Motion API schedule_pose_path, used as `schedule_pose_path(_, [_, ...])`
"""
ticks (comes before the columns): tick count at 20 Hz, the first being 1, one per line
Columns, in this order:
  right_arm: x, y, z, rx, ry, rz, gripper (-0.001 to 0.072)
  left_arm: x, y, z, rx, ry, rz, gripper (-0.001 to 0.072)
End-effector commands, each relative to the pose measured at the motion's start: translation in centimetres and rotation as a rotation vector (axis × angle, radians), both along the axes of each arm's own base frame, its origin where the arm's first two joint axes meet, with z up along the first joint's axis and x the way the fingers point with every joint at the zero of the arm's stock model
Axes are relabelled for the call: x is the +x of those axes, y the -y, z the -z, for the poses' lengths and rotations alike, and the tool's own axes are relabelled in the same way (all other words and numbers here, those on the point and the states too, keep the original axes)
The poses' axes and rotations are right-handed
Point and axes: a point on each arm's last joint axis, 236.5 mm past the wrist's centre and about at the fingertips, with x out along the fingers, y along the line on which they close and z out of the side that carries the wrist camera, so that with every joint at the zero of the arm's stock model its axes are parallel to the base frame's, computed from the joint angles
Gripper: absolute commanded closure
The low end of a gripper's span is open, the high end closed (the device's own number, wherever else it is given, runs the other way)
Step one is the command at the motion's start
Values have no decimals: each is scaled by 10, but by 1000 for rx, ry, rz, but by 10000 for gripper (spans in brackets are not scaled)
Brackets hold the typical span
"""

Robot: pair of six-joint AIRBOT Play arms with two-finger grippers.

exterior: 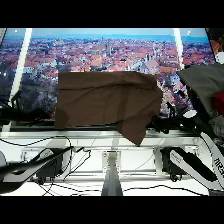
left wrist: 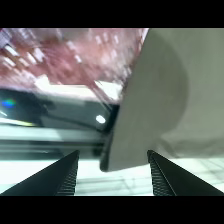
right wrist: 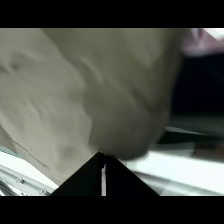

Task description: Fold the clothes and pants, and hang the long-sleeved shirts on hangers.

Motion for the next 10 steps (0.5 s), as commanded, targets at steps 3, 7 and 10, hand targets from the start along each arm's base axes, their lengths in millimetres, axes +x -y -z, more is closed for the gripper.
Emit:
schedule_pose_path(3, [16,8,8,-39,91,-15,697,-19,22,30,-60,-41,-58,213])
schedule_pose_path(7, [20,6,6,-29,102,1,697,-35,37,41,-91,-62,-1,367])
schedule_pose_path(10, [34,-1,-3,12,167,-10,698,-27,40,42,-82,-38,9,617])
